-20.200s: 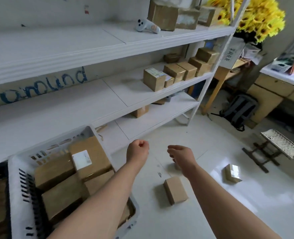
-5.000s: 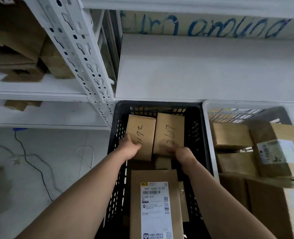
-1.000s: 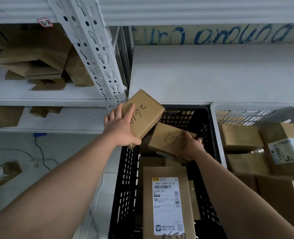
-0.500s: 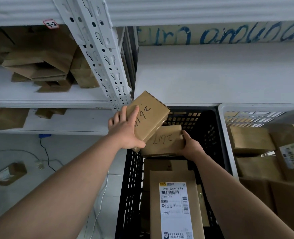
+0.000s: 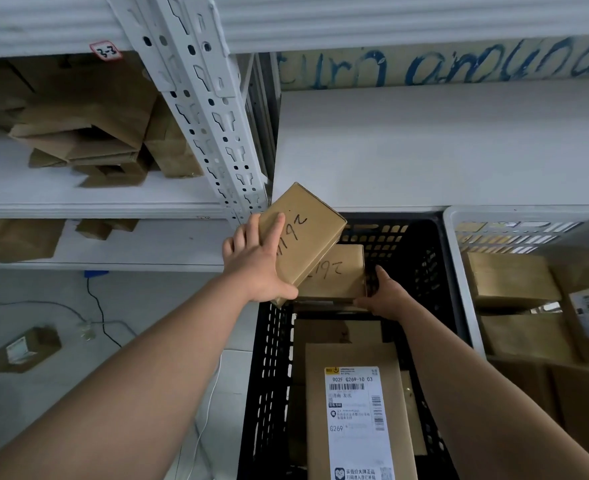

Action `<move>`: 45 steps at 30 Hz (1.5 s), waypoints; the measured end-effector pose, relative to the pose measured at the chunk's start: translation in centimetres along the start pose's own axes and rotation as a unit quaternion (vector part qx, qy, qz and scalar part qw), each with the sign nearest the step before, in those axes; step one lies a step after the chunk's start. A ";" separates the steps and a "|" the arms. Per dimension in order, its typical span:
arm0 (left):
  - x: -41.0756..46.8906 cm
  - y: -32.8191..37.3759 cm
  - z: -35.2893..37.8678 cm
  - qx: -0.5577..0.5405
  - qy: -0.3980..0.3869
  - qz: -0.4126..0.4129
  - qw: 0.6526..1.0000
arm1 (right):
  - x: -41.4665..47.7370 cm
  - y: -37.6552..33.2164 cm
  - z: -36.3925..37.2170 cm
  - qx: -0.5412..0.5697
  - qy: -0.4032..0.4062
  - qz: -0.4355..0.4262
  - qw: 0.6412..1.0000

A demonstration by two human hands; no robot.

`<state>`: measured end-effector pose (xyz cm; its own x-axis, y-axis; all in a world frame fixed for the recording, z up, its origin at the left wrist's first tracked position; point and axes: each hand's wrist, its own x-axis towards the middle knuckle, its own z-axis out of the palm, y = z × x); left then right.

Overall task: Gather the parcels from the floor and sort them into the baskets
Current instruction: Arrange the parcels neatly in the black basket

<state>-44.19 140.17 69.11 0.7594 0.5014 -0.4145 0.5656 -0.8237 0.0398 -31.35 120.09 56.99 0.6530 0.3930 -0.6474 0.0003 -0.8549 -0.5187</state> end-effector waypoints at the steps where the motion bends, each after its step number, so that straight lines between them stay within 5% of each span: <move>1: 0.0 0.0 0.0 -0.002 0.002 -0.001 1.000 | -0.3 0.3 -0.2 0.016 0.004 0.004 1.000; 9: -0.7 0.5 0.0 -0.007 0.026 0.011 1.000 | -6.9 1.9 -2.4 0.161 -0.146 0.035 0.975; 17: -2.5 0.1 0.1 -0.049 0.013 0.083 0.995 | -12.4 2.0 -2.0 0.136 -0.201 0.044 0.969; 36: -4.0 1.5 2.3 0.042 -0.001 0.253 0.967 | -14.9 5.0 -2.0 0.259 -0.133 0.083 0.953; 45: -3.5 2.9 3.2 0.055 -0.073 0.226 0.970 | -17.8 6.5 -4.9 0.282 -0.083 0.101 0.951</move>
<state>-46.28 135.19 67.79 0.8634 0.0471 -0.5023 0.1423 -0.9779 0.1529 -39.26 105.84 67.88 0.4686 0.3271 -0.8206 -0.5486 -0.6203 -0.5606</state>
